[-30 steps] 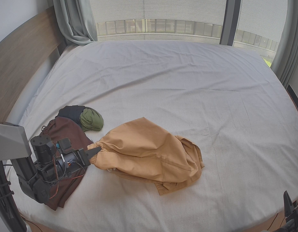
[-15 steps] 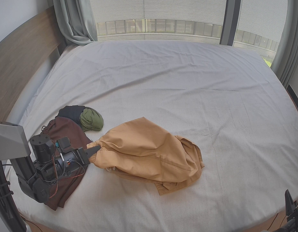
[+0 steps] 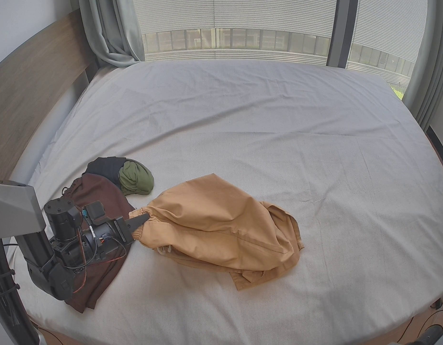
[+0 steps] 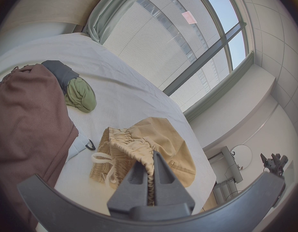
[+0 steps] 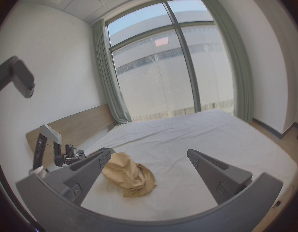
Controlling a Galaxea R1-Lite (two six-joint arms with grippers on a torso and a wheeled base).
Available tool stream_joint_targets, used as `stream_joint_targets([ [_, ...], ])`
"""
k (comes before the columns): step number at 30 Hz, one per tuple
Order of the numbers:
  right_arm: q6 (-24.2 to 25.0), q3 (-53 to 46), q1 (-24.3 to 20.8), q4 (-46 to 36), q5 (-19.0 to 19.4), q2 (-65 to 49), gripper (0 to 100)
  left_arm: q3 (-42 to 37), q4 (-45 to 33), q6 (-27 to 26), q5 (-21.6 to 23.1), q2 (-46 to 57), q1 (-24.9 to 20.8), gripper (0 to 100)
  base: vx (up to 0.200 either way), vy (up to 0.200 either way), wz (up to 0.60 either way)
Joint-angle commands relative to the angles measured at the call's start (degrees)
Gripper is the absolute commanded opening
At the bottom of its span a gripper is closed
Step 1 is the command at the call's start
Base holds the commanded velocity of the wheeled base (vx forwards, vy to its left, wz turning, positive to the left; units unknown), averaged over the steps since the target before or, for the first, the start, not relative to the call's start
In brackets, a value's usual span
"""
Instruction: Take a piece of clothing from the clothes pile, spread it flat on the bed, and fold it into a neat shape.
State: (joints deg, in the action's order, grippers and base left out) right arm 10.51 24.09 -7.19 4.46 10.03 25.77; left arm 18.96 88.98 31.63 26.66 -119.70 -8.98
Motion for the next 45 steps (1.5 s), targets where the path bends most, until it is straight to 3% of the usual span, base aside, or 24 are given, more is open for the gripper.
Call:
stream_joint_targets([
  [1, 3.64, 5.97, -4.94, 5.47, 3.24, 21.25, 100, 1.43, 0.05, 0.01, -0.12, 0.17, 0.9, 0, 0.0, 0.0, 0.0],
  [5, 3.64, 7.38, -5.29, 8.46, 3.85, 28.81, 100, 1.52, 0.05, 0.01, -0.12, 0.17, 1.78, 0, 0.0, 0.0, 0.0],
  [11, 4.26, 8.52, -5.29, 8.81, 11.06, 35.23, 100, 1.43, 0.05, 0.01, -0.12, 0.43, 2.04, 0, 0.0, 0.0, 0.0],
  [15, 4.52, 6.76, -5.02, 11.27, 13.61, 37.69, 100, 1.26, 0.05, 0.01, -0.12, 1.22, 2.04, 0, 0.0, 0.0, 0.0],
  [20, 5.14, 3.42, -5.46, 16.81, 13.79, 39.62, 100, 1.7, 0.05, 0.01, -0.12, 1.22, 2.13, 0, 0.0, 0.0, 0.0],
  [34, 12.43, -3.43, -9.16, 41.33, 13.87, 63.17, 100, 1.7, 0.05, 0.01, -0.12, 0.52, 2.13, 0, 0.0, 0.0, 0.0],
  [36, 12.43, -3.43, -9.16, 41.33, 13.87, 63.17, 100, 1.7, 0.05, 0.01, -0.12, 0.52, 2.13, 0, 0.0, 0.0, 0.0],
  [37, 13.13, -5.02, -9.42, 49.15, 13.87, 69.33, 100, 1.61, 0.05, 0.01, -0.12, 0.52, 2.13, 0, 0.0, 0.0, 0.0],
  [38, 13.66, -5.54, -9.68, 52.05, 13.87, 71.26, 100, 1.61, 0.05, 0.01, -0.12, 0.52, 2.13, 0, 0.0, 0.0, 0.0],
  [45, 15.33, -6.77, -10.3, 62.34, 14.75, 81.72, 100, 1.61, 0.05, 0.01, -0.12, 0.34, 2.13, 0, 0.0, 0.0, 0.0],
])
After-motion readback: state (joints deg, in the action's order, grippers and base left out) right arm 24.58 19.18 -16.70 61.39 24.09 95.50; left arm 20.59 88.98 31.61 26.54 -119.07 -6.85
